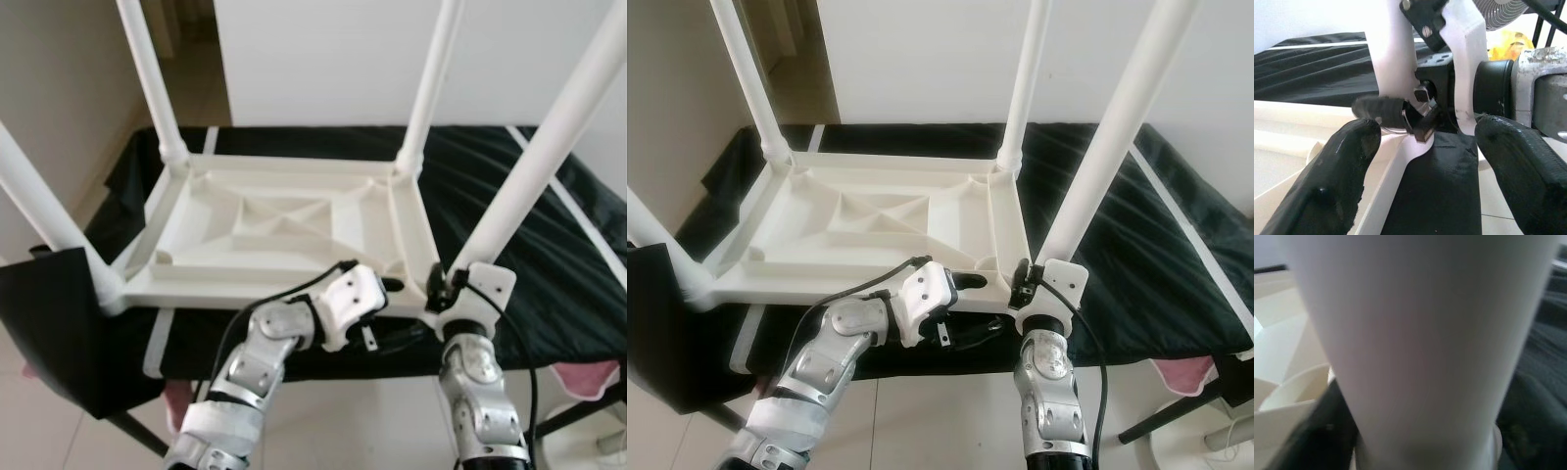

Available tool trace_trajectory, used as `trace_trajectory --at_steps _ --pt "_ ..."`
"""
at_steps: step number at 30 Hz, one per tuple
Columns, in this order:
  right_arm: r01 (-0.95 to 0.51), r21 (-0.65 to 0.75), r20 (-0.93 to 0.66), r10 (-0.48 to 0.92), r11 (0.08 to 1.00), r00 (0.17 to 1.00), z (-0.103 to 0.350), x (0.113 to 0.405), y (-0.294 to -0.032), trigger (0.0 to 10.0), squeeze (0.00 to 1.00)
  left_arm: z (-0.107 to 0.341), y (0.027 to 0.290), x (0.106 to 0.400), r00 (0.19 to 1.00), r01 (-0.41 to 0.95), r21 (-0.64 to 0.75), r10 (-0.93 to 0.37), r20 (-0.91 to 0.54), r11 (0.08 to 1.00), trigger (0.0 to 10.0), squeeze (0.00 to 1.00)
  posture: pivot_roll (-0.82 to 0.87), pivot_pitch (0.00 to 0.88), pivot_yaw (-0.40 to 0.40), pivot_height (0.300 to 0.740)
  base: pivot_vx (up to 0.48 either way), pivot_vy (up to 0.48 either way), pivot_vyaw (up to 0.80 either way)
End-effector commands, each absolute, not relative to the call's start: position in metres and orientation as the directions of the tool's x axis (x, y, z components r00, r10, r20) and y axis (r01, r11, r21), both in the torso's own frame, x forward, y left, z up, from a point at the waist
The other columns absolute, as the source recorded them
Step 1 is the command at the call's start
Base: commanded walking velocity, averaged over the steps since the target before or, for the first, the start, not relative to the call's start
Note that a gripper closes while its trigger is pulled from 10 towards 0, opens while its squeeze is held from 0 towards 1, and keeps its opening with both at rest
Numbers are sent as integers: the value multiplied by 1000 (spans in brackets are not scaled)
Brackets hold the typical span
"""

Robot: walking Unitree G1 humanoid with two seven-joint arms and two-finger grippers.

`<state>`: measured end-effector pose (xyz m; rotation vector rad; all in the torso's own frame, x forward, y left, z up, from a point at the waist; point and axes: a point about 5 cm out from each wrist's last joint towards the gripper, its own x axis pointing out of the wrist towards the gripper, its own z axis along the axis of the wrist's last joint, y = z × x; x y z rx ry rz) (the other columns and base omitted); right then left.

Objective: Building children table

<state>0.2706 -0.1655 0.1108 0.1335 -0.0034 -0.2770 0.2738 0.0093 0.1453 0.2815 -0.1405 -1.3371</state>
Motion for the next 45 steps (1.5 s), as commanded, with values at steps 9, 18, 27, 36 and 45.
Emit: trace_trajectory --at_steps 9,18,27,36,45 --pt "129 122 14 -131 984 991 114 270 -161 10000 1000 144 9 275 290 923 279 -956 -52 265 10000 0 -100 0 4 740 0 0 0" --pt "-96 28 62 95 995 994 121 268 -172 10000 0 144 9 276 290 923 280 -956 -53 264 10000 0 -101 0 2 740 0 0 0" --pt "-343 -87 67 349 935 935 135 276 -184 10000 0 145 8 277 286 924 281 -957 -53 260 10000 0 -101 0 6 740 0 0 0" --pt "-431 -115 31 436 895 899 138 282 -192 0 0 147 9 278 296 919 287 -954 -51 270 10000 0 -86 0 -4 740 0 0 0" --pt "-478 -90 -26 477 874 878 125 277 -190 0 0 147 11 278 309 916 284 -950 -49 283 10000 0 -82 0 -9 740 0 0 0"
